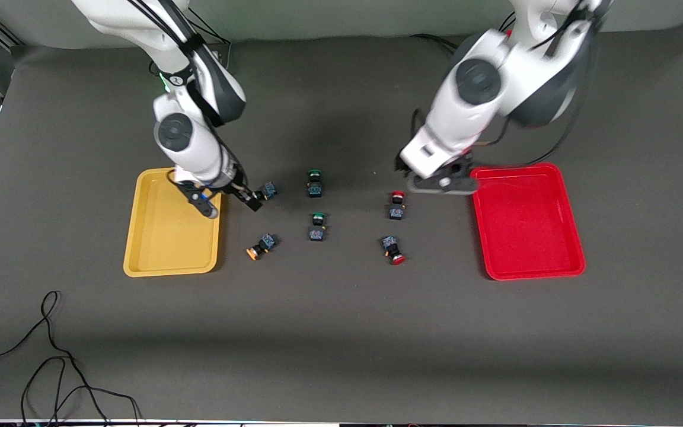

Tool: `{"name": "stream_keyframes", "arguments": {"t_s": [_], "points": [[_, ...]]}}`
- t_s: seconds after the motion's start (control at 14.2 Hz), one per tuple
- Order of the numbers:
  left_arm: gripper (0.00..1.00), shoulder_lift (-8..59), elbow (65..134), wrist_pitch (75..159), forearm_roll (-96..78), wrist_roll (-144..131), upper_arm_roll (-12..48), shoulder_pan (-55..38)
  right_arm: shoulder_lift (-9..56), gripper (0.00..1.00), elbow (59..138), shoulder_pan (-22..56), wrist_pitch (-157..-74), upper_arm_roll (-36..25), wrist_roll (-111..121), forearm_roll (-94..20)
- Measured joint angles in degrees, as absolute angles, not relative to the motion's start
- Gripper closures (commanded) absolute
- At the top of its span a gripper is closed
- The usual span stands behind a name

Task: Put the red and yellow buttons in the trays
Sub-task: 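Grasp a yellow-cap button with the right gripper while the left gripper grasps a red-cap button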

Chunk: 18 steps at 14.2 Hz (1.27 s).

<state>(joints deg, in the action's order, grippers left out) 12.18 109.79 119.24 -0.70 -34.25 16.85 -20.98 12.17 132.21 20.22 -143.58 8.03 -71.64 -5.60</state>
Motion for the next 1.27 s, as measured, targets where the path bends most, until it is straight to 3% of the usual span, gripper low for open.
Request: {"name": "stream_keyframes", "arguments": {"t_s": [0.21, 0.7, 0.77, 0.92, 0.99, 1.13, 1.27], "points": [[0.00, 21.19, 109.75, 126.10, 1.79, -36.44, 16.82, -23.61, 17.15, 0.00, 133.93, 20.45, -149.57, 8.51, -74.89, -5.61], [0.02, 32.81, 109.67, 134.29, 4.70, -36.63, 16.61, -24.09, 19.99, 0.00, 134.86, 21.03, -150.51, 10.71, -80.56, -5.61], [0.15, 33.50, 109.66, 134.65, 4.78, -36.64, 16.59, -24.09, 20.15, 0.02, 135.04, 21.03, -150.51, 10.71, -80.69, -5.61], [0.66, 33.93, 109.64, 134.71, 4.83, -36.70, 16.49, -24.09, 20.40, 0.09, 135.15, 21.03, -150.09, 10.71, -81.05, -5.62], [0.86, 33.92, 109.55, 134.71, 4.83, -37.02, 16.44, -24.08, 20.44, 0.15, 135.16, 21.03, -149.65, 10.71, -81.13, -5.62], [1.00, 33.92, 109.34, 134.71, 4.83, -38.26, 16.29, -24.07, 20.44, 0.33, 135.17, 21.03, -149.47, 10.71, -81.20, -5.62], [1.00, 33.92, 109.06, 134.71, 4.84, -38.84, 16.12, -24.02, 20.44, 0.52, 135.17, 21.03, -149.44, 10.71, -81.22, -5.62]]}}
